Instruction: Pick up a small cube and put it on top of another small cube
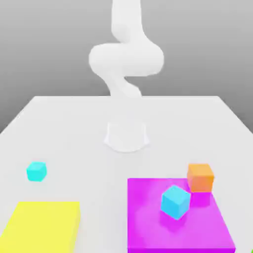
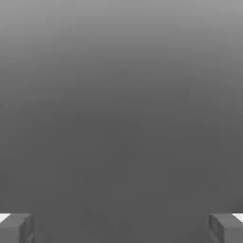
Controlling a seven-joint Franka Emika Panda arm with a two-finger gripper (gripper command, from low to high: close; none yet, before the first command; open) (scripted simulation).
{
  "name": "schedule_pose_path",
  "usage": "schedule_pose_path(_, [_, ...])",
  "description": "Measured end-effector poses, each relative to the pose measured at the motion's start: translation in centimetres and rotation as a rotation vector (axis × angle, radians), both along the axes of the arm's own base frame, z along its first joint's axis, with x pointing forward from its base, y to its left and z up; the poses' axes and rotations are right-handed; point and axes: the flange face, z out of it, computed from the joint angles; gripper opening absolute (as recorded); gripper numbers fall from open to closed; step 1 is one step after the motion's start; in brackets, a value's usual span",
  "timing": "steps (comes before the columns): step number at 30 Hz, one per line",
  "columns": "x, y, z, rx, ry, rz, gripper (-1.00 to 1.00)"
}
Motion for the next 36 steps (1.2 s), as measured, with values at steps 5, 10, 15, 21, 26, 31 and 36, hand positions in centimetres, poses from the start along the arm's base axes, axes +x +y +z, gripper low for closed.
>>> schedule_pose_path(5, [3.2, -9.4, -12.4, 0.153, 0.157, -0.352, 0.0])
schedule_pose_path(10, [0.8, -18.1, -24.9, 0.304, 0.291, -0.715, 0.0])
schedule_pose_path(15, [-6.2, -24.1, -36.6, 0.454, 0.408, -1.089, 0.0])
schedule_pose_path(21, [-15.9, -26.1, -47.4, 0.6, 0.511, -1.473, 0.0])
schedule_pose_path(26, [-16.4, -26.0, -52.1, 0.604, 0.519, -1.491, 0.0])
schedule_pose_path(31, [-16.4, -25.9, -53.6, 0.605, 0.519, -1.492, -1.0])
schedule_pose_path(36, [-16.4, -25.9, -52.9, 0.605, 0.518, -1.492, -1.0])
